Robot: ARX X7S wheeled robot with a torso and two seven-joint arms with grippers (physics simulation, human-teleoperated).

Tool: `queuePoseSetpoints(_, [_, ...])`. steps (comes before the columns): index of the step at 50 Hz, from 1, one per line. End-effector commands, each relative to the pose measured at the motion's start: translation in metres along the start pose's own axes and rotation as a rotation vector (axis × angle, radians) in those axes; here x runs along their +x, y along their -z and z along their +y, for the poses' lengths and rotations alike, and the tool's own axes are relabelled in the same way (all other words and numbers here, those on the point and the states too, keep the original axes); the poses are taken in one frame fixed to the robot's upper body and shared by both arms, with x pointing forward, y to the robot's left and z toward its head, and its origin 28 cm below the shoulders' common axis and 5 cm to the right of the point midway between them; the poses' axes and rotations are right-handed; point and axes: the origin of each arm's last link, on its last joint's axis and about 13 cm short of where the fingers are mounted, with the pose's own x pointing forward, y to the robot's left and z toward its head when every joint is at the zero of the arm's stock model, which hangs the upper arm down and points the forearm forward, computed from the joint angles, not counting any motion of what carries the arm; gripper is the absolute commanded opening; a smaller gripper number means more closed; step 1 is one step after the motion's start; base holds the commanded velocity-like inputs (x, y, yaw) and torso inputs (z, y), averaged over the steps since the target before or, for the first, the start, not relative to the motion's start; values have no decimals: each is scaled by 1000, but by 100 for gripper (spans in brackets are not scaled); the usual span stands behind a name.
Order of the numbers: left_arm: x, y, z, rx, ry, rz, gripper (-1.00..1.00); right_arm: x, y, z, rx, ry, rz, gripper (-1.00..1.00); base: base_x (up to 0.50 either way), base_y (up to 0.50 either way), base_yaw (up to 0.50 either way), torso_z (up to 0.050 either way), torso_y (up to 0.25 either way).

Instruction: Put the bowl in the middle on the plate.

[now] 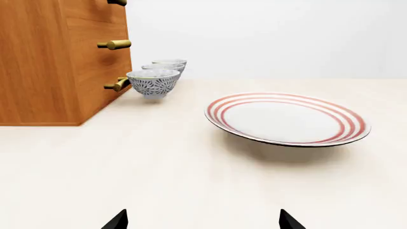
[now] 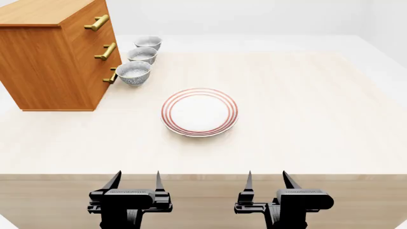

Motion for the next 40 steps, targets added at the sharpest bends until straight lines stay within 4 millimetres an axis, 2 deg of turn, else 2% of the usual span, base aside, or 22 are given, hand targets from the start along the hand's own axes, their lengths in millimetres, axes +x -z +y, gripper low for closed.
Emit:
queuePoseSetpoints(1, [1,0,0,-4,5,13,100,0,-1,0,-3,2,8,100,0,0,0,0,0])
queuePoseSetpoints(8, [2,-1,0,-2,3,36,100,2,-2,1,-4,-12,10,100,0,0,0,0,0])
queuePoseSetpoints(11, [4,-10,-1,5,1,42,100,5,-16,-1,62,-50,25,100,0,0,0,0,0])
queuePoseSetpoints(12, [10,-23,0,-11,1,66,100,9,-32,-4,-24,-10,11,100,0,0,0,0,0])
queuePoseSetpoints(16, [24,-63,2,7,-1,33,100,15,-76,-8,47,-46,-4,100,0,0,0,0,0])
queuePoseSetpoints(17, [30,-85,3,9,8,27,100,18,-96,-11,38,-59,-14,100,0,0,0,0,0])
queuePoseSetpoints(20, [34,-104,4,7,17,-11,100,21,-112,-13,5,-53,-38,100,0,0,0,0,0])
queuePoseSetpoints(23, [37,-105,4,5,14,-14,100,23,-114,-15,15,-51,-61,100,167,0,0,0,0])
queuePoseSetpoints(28, [36,-96,4,8,17,0,100,24,-103,-14,14,-39,-33,100,500,0,0,0,0])
queuePoseSetpoints(40, [38,-92,5,7,11,1,100,26,-104,-13,13,-44,-41,100,500,0,0,0,0])
